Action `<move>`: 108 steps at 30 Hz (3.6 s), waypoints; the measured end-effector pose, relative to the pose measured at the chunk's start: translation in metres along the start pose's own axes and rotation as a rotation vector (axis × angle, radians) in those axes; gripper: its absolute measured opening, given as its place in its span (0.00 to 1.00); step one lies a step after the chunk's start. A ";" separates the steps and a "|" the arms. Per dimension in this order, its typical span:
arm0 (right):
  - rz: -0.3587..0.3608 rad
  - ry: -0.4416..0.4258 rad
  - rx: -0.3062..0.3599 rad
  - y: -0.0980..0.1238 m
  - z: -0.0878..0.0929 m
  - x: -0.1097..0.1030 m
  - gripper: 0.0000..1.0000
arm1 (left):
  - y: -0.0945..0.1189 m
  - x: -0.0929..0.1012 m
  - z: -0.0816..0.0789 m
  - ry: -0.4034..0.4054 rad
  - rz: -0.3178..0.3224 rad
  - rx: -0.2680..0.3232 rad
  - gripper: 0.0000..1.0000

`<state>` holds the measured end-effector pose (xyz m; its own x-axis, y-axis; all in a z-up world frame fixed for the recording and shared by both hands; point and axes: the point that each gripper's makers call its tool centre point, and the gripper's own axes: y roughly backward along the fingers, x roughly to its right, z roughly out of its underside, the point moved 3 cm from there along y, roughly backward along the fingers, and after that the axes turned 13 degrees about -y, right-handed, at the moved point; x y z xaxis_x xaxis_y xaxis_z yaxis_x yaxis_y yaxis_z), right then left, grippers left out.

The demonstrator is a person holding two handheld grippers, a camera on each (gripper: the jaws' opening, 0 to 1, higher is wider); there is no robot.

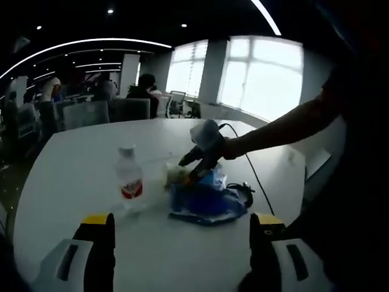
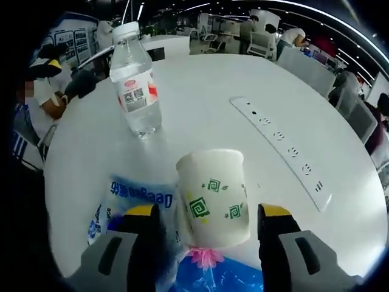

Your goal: Arrange the tabletop items into an orderly group along one side of the table until the central work area is clear of visible clutter.

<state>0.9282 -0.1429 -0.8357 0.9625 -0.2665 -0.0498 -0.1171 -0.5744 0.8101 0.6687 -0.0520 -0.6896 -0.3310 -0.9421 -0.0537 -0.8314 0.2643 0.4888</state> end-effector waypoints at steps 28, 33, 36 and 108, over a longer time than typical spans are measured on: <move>-0.003 0.035 0.014 0.000 0.001 0.001 0.36 | -0.004 0.005 0.005 0.015 0.015 -0.003 0.87; -0.003 0.033 0.015 0.000 0.002 0.000 0.36 | -0.005 0.008 0.005 0.018 0.023 -0.007 0.87; -0.003 0.033 0.019 -0.001 0.001 0.000 0.35 | -0.006 0.008 0.004 0.021 0.024 0.000 0.87; -0.049 -0.010 0.464 0.214 0.020 -0.131 0.34 | -0.064 0.080 -0.106 -0.432 0.421 0.115 0.25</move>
<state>0.7721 -0.2469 -0.6674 0.9674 -0.2369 -0.0892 -0.1711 -0.8715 0.4596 0.7426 -0.1662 -0.6328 -0.7721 -0.5900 -0.2361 -0.6251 0.6384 0.4490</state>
